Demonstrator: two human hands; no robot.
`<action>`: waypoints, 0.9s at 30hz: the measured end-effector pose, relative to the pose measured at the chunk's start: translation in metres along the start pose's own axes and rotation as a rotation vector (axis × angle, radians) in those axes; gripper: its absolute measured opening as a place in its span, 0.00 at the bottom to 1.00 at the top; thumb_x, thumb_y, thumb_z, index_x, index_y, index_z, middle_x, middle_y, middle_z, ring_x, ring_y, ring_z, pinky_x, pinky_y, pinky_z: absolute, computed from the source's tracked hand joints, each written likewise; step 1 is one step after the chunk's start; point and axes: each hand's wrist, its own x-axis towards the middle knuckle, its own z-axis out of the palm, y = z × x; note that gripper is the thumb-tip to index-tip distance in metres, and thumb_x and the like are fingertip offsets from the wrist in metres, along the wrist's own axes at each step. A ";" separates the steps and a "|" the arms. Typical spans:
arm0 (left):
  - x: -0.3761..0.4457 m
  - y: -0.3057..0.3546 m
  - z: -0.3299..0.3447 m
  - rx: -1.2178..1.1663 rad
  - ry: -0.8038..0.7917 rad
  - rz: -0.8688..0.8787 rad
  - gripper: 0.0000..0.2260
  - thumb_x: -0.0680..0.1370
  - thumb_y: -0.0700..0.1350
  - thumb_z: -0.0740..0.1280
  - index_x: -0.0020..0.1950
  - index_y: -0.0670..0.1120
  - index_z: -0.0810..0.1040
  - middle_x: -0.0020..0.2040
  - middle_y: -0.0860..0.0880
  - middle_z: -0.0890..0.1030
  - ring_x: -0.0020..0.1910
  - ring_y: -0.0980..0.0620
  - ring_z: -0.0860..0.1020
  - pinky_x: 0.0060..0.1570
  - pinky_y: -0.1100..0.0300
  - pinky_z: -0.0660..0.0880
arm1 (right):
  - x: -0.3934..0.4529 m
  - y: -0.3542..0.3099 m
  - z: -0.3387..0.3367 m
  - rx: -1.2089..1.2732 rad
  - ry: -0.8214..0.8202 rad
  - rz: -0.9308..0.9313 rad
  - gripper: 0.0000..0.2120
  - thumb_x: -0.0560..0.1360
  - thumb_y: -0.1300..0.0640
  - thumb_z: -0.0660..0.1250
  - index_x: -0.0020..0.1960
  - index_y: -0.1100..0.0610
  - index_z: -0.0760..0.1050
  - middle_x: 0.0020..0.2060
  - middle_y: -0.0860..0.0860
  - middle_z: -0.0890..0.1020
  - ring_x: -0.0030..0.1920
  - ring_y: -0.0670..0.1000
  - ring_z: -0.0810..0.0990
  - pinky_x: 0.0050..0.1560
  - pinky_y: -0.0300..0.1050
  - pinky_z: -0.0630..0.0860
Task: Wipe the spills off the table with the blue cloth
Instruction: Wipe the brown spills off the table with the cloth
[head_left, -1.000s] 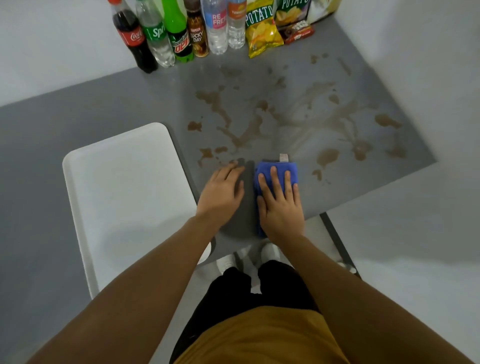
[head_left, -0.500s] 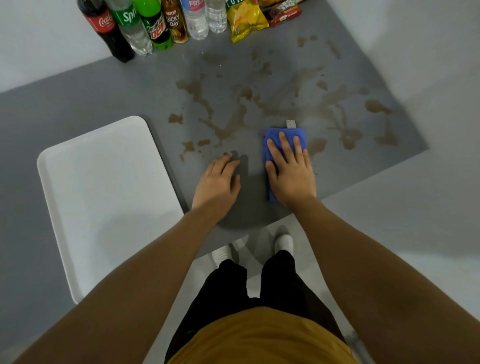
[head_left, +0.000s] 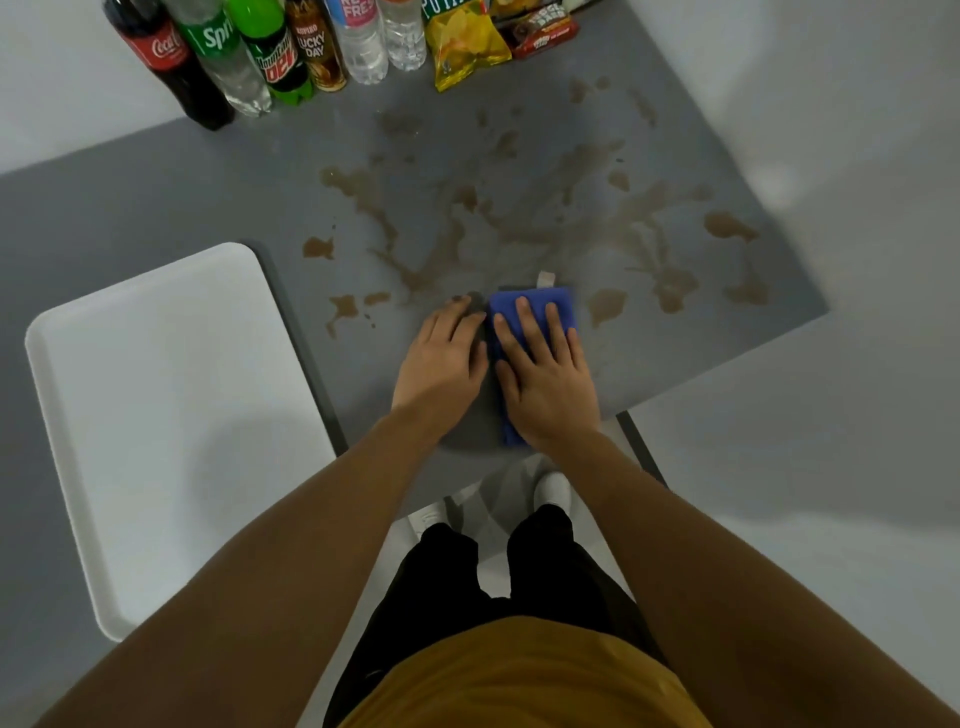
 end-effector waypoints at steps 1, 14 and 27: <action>0.001 0.000 0.002 0.007 0.005 0.008 0.19 0.83 0.46 0.62 0.74 0.42 0.72 0.76 0.43 0.69 0.74 0.43 0.66 0.73 0.49 0.67 | 0.009 0.007 -0.003 0.005 -0.012 -0.045 0.27 0.85 0.42 0.49 0.83 0.45 0.51 0.83 0.48 0.51 0.83 0.56 0.43 0.81 0.57 0.45; 0.000 0.002 0.023 0.149 0.046 0.037 0.25 0.85 0.53 0.58 0.79 0.41 0.65 0.80 0.42 0.62 0.79 0.41 0.61 0.76 0.43 0.62 | 0.019 0.071 -0.021 -0.008 0.030 0.214 0.28 0.85 0.41 0.46 0.83 0.45 0.49 0.83 0.49 0.49 0.82 0.57 0.43 0.81 0.59 0.46; -0.001 0.000 0.028 0.222 0.088 0.053 0.25 0.85 0.53 0.59 0.78 0.41 0.66 0.79 0.41 0.64 0.78 0.42 0.63 0.74 0.44 0.65 | 0.031 0.037 -0.019 -0.016 -0.025 -0.013 0.28 0.85 0.42 0.47 0.83 0.46 0.50 0.83 0.48 0.49 0.83 0.56 0.42 0.81 0.57 0.46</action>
